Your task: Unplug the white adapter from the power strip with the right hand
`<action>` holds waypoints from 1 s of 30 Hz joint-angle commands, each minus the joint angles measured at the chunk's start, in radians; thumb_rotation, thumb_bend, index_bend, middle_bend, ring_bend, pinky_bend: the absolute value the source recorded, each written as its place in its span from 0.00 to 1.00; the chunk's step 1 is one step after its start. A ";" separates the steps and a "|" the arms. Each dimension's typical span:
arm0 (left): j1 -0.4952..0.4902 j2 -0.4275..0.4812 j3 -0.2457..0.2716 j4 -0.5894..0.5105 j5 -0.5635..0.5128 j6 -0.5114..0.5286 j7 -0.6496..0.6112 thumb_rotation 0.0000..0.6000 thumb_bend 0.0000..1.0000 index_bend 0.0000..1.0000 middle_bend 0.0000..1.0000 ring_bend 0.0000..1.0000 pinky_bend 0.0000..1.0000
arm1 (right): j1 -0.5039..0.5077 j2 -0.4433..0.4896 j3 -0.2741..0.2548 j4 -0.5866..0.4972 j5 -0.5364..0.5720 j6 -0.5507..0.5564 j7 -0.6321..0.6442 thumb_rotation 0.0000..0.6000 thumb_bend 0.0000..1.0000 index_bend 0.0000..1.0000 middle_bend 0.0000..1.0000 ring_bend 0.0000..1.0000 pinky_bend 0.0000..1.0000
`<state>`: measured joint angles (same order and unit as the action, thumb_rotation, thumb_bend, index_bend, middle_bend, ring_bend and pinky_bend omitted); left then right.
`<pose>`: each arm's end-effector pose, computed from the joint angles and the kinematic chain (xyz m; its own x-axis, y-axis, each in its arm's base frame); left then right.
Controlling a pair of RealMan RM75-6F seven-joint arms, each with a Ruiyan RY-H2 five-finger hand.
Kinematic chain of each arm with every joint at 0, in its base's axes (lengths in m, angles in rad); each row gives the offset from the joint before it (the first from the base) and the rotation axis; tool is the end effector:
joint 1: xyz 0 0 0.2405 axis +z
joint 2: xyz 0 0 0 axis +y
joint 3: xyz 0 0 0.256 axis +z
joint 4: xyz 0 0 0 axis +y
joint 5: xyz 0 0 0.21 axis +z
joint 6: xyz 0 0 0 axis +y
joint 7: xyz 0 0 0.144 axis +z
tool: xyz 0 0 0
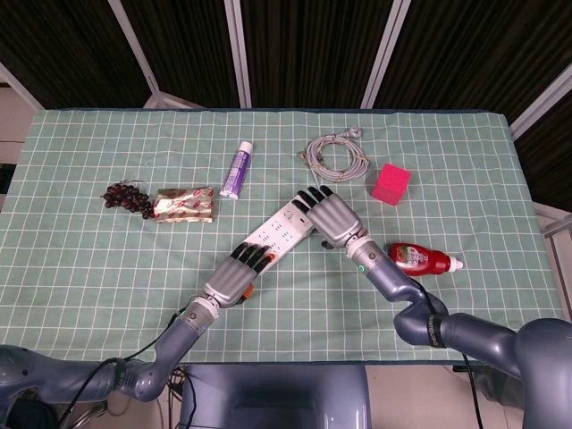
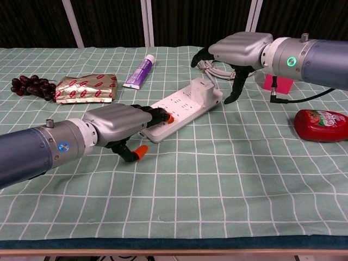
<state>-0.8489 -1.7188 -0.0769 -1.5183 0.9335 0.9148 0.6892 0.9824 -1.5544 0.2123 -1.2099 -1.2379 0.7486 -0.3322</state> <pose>-0.1084 0.2957 -0.0924 0.6397 0.3456 0.6866 0.7323 -0.5455 -0.4077 -0.0978 -0.4175 -0.0109 0.6936 -0.0834 0.7155 -0.6203 -0.5742 0.5344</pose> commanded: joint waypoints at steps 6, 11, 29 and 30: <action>0.000 0.002 0.006 0.002 0.009 0.001 -0.013 1.00 0.53 0.08 0.00 0.00 0.10 | 0.033 -0.077 -0.024 0.124 -0.078 -0.020 0.113 1.00 0.20 0.23 0.19 0.18 0.25; -0.004 -0.001 0.007 0.006 0.012 -0.001 -0.018 1.00 0.53 0.08 0.00 0.00 0.10 | 0.044 -0.116 -0.030 0.188 -0.094 -0.023 0.151 1.00 0.20 0.24 0.19 0.18 0.25; -0.006 0.005 0.014 0.002 0.021 0.002 -0.033 1.00 0.53 0.08 0.00 0.00 0.10 | 0.060 -0.184 -0.041 0.317 -0.123 -0.026 0.233 1.00 0.20 0.29 0.21 0.19 0.25; -0.006 0.005 0.014 0.003 0.021 0.002 -0.033 1.00 0.53 0.08 0.00 0.00 0.10 | 0.060 -0.187 -0.042 0.322 -0.124 -0.026 0.237 1.00 0.20 0.29 0.21 0.19 0.25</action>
<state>-0.8549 -1.7136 -0.0633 -1.5159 0.9547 0.9168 0.6562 1.0433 -1.7384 0.1716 -0.8910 -1.3609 0.7229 -0.0977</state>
